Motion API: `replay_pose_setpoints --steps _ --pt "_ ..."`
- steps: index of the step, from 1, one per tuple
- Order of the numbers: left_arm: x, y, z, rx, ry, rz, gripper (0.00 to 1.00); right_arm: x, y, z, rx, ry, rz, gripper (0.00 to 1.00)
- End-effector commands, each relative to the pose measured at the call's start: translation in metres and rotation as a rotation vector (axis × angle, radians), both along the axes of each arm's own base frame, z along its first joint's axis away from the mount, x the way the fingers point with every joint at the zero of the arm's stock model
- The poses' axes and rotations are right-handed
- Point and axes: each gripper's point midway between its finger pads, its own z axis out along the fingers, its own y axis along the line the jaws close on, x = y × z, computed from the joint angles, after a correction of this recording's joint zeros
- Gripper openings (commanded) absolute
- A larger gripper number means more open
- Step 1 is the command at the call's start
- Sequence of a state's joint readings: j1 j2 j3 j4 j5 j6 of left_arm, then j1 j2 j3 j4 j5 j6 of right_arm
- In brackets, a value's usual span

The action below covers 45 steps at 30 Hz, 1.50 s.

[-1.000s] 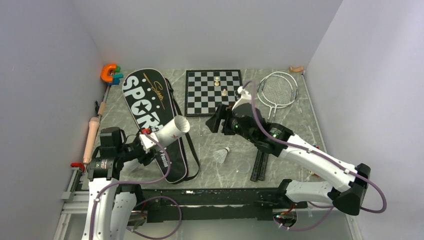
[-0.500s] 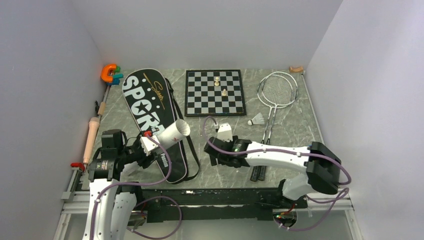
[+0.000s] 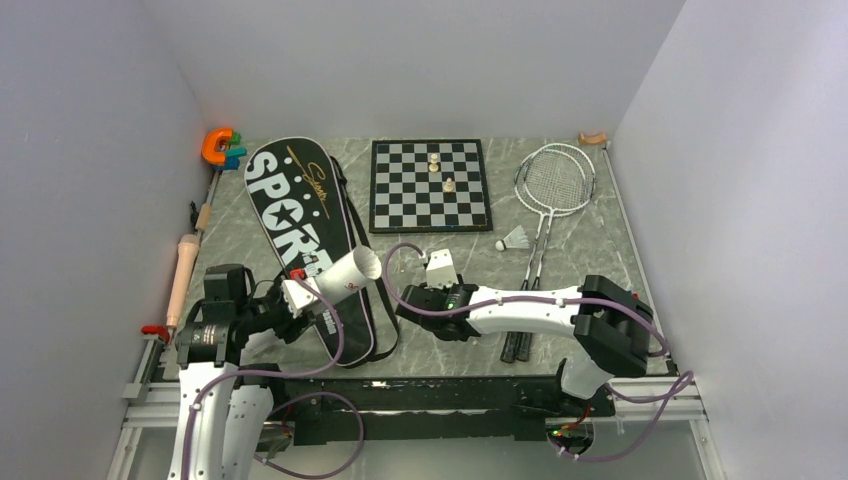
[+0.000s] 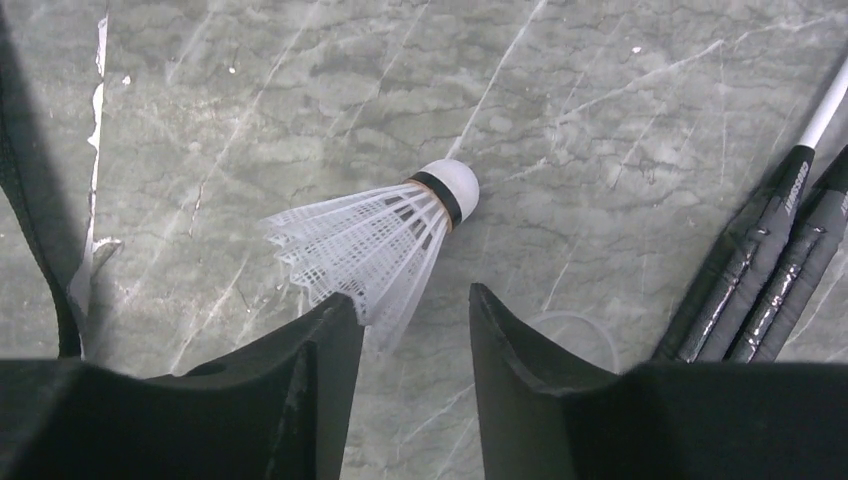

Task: Pack up the badminton gear

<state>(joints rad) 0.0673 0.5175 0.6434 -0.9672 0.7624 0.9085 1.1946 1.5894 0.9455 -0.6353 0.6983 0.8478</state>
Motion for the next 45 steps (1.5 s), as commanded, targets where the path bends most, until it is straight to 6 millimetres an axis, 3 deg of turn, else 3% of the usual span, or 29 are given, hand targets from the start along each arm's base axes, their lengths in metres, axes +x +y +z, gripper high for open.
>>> replay_pose_setpoints --steps 1,6,10,12,18,23,29,40,45 --pt "0.002 -0.004 0.009 -0.008 -0.057 -0.034 0.62 0.013 0.004 0.007 0.016 -0.08 -0.039 0.43" --pt "-0.004 -0.007 0.008 -0.011 -0.059 -0.06 0.63 0.012 -0.003 0.006 0.04 -0.1 -0.052 0.26" --pt "-0.013 -0.009 0.006 0.014 -0.058 -0.116 0.64 0.011 0.0 0.029 0.127 -0.11 -0.026 0.06" --pt "-0.013 -0.008 0.007 0.029 -0.063 -0.127 0.64 0.009 0.002 0.043 0.193 -0.099 -0.006 0.0" --pt "-0.009 -0.006 0.003 0.051 -0.083 -0.14 0.63 0.003 -0.002 0.094 0.379 -0.09 0.039 0.0" --pt "-0.01 -0.009 0.001 0.054 -0.111 -0.176 0.64 -0.007 0.001 0.144 0.616 -0.029 0.2 0.0" --pt "-0.014 -0.015 0.004 0.046 -0.136 -0.233 0.64 -0.05 0.012 0.203 0.861 0.042 0.528 0.0" --pt "-0.014 -0.016 0.004 0.046 -0.144 -0.251 0.64 -0.085 0.046 0.272 1.066 0.081 0.826 0.0" --pt "-0.015 -0.016 0.003 0.049 -0.147 -0.254 0.64 -0.087 0.052 0.286 1.086 0.081 0.864 0.0"
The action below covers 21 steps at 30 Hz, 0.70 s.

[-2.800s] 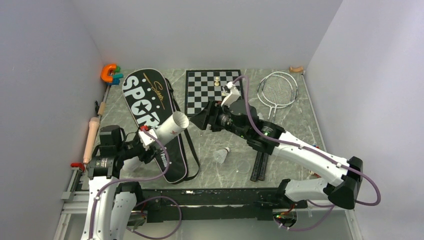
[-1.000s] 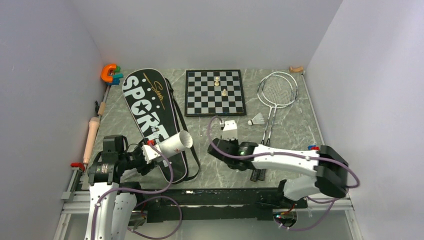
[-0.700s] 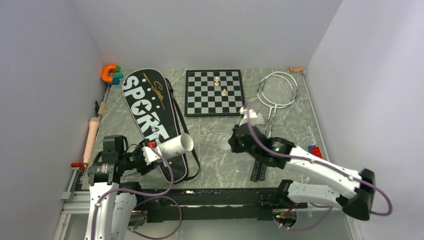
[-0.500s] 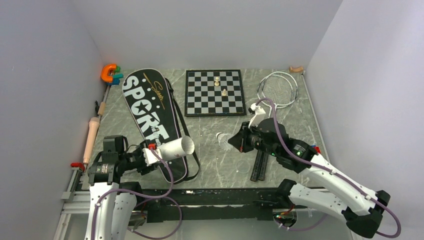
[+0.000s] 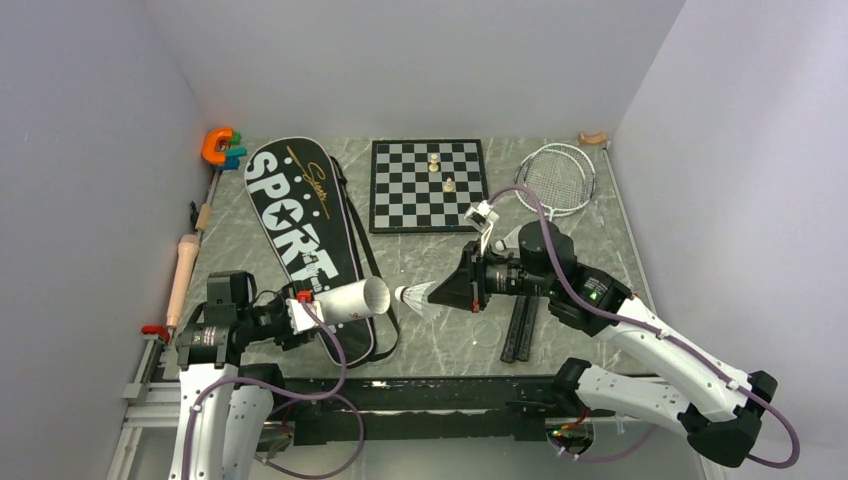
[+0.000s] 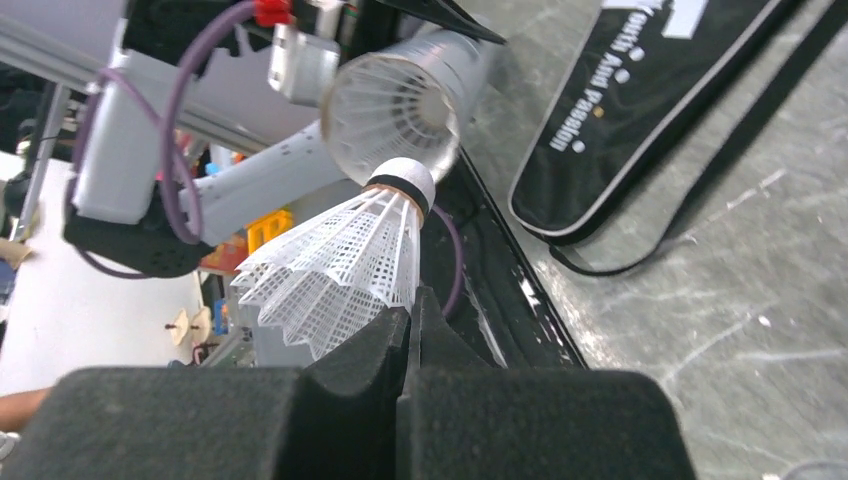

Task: Pack up the badminton gear

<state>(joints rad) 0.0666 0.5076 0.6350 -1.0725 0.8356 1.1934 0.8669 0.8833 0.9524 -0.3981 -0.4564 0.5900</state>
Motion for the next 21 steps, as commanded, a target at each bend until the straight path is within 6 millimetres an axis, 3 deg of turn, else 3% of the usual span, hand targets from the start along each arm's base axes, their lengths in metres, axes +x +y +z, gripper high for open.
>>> replay_pose_setpoints --steps 1,13,21 --pt "0.0 -0.008 0.009 -0.027 -0.049 -0.055 0.64 -0.008 0.011 0.049 0.126 -0.079 0.095 0.0" --pt "0.001 -0.009 0.013 -0.041 -0.051 -0.05 0.63 0.022 0.044 0.025 0.045 -0.008 0.081 0.0" --pt "0.001 -0.01 0.013 -0.048 -0.05 -0.051 0.63 0.024 0.057 0.019 0.043 0.015 0.113 0.0"
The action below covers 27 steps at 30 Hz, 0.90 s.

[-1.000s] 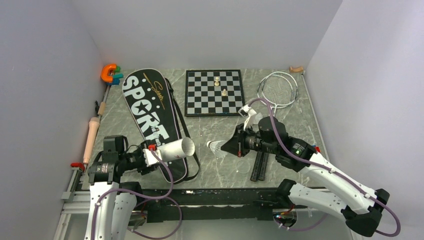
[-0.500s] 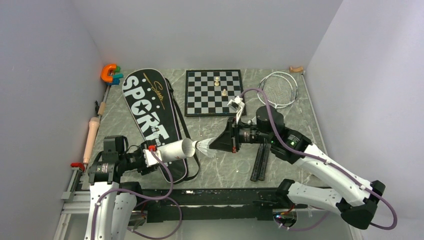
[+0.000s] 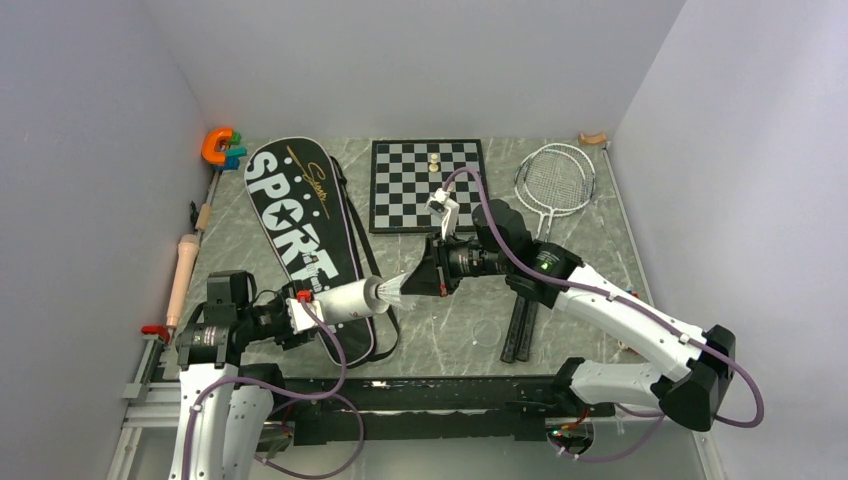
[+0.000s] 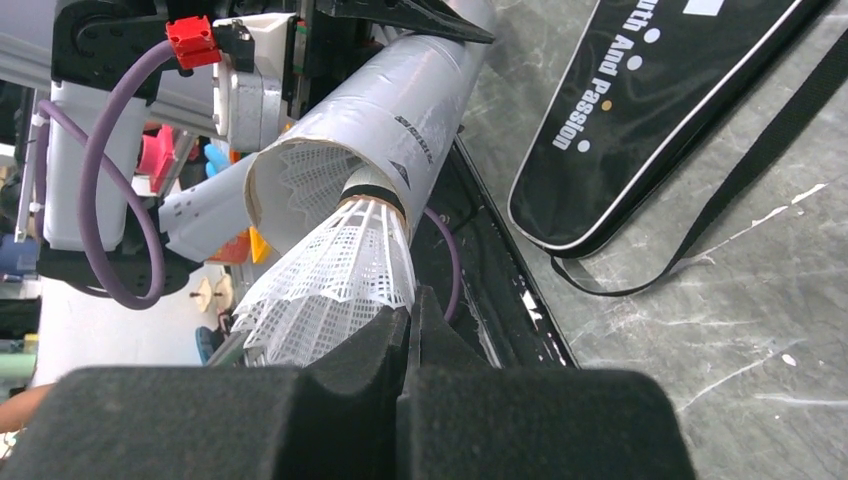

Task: Pack up the badminton gear

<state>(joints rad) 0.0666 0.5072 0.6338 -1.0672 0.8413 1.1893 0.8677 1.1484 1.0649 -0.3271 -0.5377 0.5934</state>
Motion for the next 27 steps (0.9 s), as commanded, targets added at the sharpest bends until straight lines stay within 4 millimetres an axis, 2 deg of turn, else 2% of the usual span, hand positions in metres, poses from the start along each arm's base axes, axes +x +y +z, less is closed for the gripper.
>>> replay_pose_setpoints --steps 1,5,8,15,19,23,27 --pt "0.0 -0.009 0.012 -0.042 -0.047 -0.049 0.63 -0.001 0.012 0.032 0.093 -0.059 0.041 0.0" --pt "0.0 -0.009 0.011 -0.042 -0.043 -0.049 0.63 -0.005 0.02 0.031 0.087 -0.054 0.064 0.0" --pt "0.001 -0.009 0.012 -0.043 -0.042 -0.046 0.63 -0.007 0.026 0.025 0.061 -0.055 0.072 0.07" --pt "0.0 -0.009 0.013 -0.043 -0.04 -0.044 0.63 -0.005 0.038 0.014 0.008 -0.057 0.056 0.45" --pt "-0.001 -0.009 0.015 -0.043 -0.046 -0.045 0.63 0.004 0.03 0.015 -0.022 -0.09 -0.011 0.52" --pt "-0.002 -0.009 0.017 -0.043 -0.05 -0.046 0.63 0.013 0.013 0.017 -0.069 -0.144 -0.085 0.55" --pt "-0.003 -0.011 0.018 -0.054 -0.049 -0.047 0.63 0.015 0.002 0.008 -0.106 -0.155 -0.125 0.56"
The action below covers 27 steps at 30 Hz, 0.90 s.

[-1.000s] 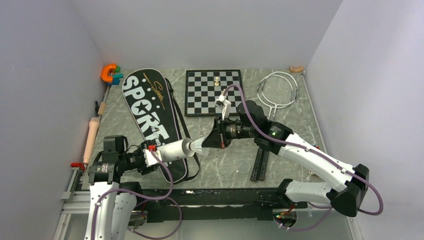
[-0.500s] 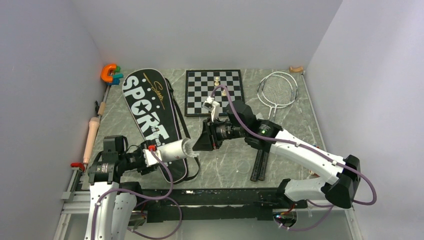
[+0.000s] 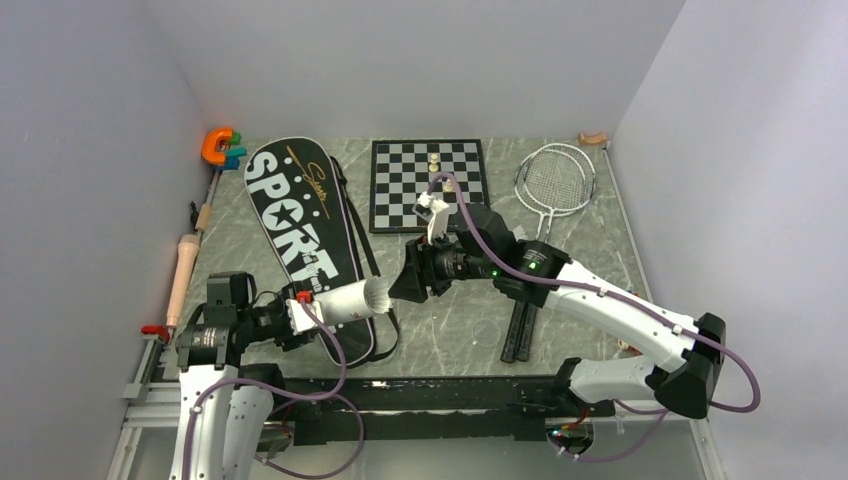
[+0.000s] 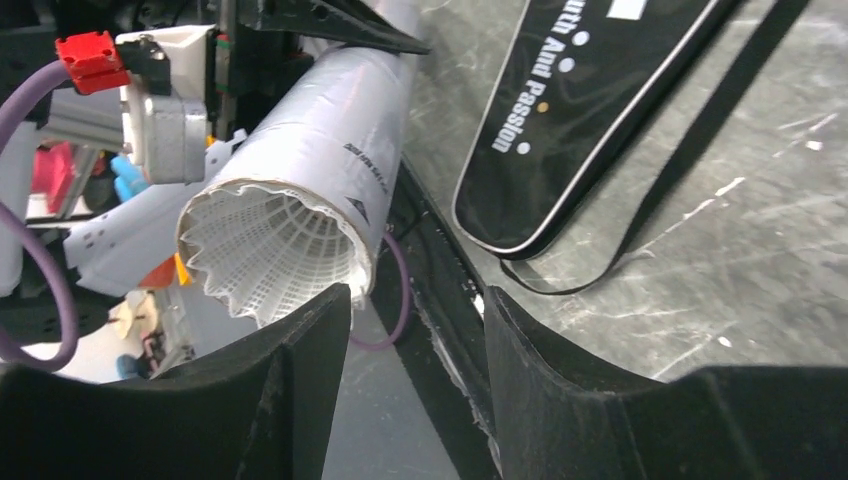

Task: Pack up the badminton gear

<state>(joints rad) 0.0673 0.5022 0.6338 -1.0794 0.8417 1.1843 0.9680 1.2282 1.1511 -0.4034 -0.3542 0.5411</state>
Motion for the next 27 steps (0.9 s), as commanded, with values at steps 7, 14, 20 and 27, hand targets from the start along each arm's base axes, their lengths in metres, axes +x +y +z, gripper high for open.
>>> replay_pose_setpoints --steps 7,14,20,27 --pt "0.0 -0.012 0.021 -0.06 -0.062 -0.048 0.63 0.009 -0.011 0.021 0.035 -0.077 -0.074 0.56" --pt "0.0 -0.011 0.022 -0.057 -0.066 -0.046 0.63 0.005 0.001 0.017 0.048 -0.063 -0.053 0.56" --pt "0.002 -0.011 0.023 -0.059 -0.069 -0.043 0.63 0.002 0.012 0.002 0.004 -0.058 -0.052 0.56" --pt "0.002 -0.013 0.028 -0.067 -0.078 -0.05 0.63 0.011 0.016 -0.017 -0.121 -0.128 -0.111 0.66"
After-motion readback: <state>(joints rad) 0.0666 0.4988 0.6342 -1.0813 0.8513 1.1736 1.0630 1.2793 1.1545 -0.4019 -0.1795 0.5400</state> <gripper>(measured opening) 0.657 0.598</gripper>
